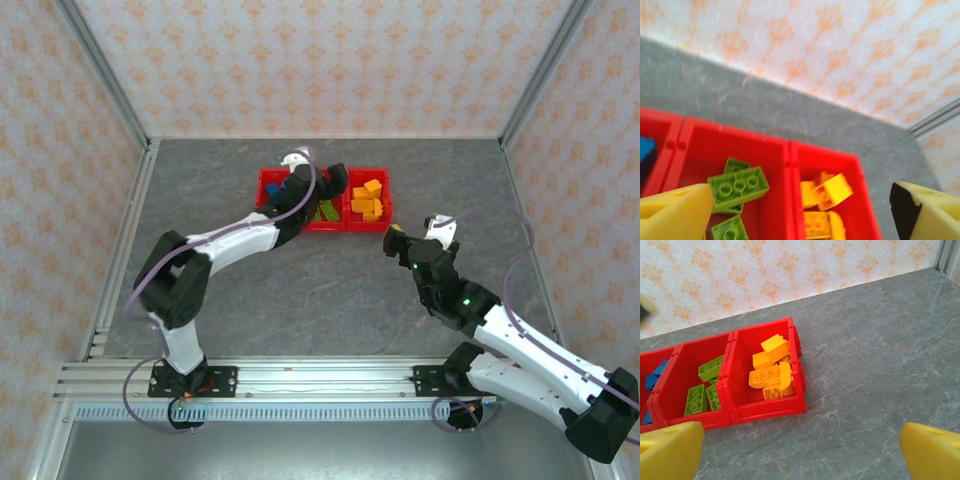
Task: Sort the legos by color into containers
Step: Place the lego in the container, then reset both arms
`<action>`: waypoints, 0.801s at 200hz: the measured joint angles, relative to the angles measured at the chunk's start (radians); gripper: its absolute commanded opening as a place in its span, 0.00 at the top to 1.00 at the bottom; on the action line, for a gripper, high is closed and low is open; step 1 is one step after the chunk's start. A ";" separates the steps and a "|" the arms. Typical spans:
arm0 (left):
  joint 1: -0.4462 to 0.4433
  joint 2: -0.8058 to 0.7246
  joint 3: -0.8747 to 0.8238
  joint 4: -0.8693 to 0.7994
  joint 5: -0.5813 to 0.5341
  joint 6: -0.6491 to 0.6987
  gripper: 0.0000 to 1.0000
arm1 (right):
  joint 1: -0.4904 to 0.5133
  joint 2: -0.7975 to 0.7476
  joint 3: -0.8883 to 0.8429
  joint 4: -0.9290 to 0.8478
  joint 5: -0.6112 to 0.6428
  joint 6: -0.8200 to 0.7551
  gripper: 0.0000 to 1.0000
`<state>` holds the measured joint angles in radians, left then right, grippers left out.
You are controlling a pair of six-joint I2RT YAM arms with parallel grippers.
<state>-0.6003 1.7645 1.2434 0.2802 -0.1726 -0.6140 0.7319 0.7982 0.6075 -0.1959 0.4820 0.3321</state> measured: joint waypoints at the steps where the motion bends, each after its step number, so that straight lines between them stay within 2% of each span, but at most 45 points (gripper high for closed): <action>1: 0.000 -0.004 -0.002 0.001 0.000 0.002 0.07 | 0.000 0.000 0.000 0.001 0.000 -0.001 0.00; 29: 0.000 -0.199 -0.084 0.032 -0.051 0.092 0.05 | 0.000 0.018 0.000 0.021 0.010 -0.012 0.00; 35: 0.001 -0.241 -0.114 0.042 -0.068 0.112 0.02 | 0.000 0.022 0.000 0.030 0.023 -0.017 0.00; 62: 0.014 -0.442 -0.333 0.116 -0.179 0.198 0.01 | 0.000 0.033 -0.064 0.152 0.121 -0.055 0.00; 90: 0.098 -0.577 -0.587 0.204 -0.283 0.250 0.01 | -0.026 0.049 -0.196 0.327 0.193 -0.164 0.00; 105: 0.150 -0.640 -0.727 0.247 -0.329 0.266 0.01 | -0.088 0.061 -0.229 0.413 0.201 -0.204 0.00; 128: 0.201 -0.751 -0.905 0.317 -0.378 0.264 0.01 | -0.238 0.088 -0.274 0.613 0.203 -0.237 0.00; 160: 0.243 -0.838 -1.004 0.378 -0.432 0.266 0.01 | -0.413 0.183 -0.347 0.830 0.199 -0.255 0.00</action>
<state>-0.3576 0.9260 0.2398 0.6582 -0.6044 -0.3481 0.3191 0.9810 0.2607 0.6342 0.6807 0.0772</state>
